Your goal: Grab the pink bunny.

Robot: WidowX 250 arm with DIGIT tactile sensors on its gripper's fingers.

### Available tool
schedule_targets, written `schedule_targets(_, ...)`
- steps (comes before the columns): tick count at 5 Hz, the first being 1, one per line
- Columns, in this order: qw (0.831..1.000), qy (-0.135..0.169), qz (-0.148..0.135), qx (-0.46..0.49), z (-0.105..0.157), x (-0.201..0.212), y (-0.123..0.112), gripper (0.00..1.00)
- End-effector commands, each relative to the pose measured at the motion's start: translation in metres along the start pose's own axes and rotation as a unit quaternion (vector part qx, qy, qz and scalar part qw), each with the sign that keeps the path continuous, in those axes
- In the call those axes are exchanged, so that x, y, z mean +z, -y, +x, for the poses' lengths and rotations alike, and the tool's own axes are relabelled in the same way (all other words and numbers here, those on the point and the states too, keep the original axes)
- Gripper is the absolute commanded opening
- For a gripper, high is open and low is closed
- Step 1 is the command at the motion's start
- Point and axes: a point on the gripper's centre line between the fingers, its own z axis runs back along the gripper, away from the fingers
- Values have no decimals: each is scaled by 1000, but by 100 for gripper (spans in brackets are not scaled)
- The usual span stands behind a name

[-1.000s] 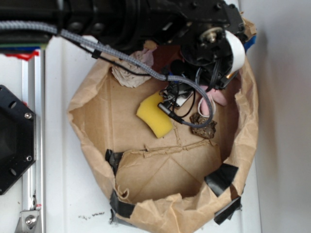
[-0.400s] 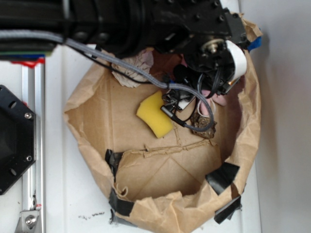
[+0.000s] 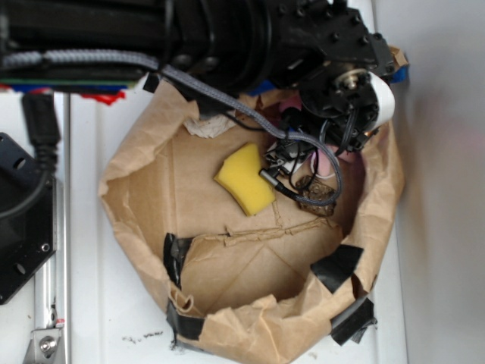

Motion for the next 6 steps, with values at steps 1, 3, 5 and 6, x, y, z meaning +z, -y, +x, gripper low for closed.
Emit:
schedule_targets(1, 1000, 12, 13, -6, 4, 6, -2, 0)
schedule_targets(3, 999, 27, 23, -10, 4, 31, 10, 0)
schedule_targets(5, 996, 90, 20, -3, 40, 105, 66, 0)
schedule_targets(6, 994, 91, 38, 53, 56, 134, 85, 0)
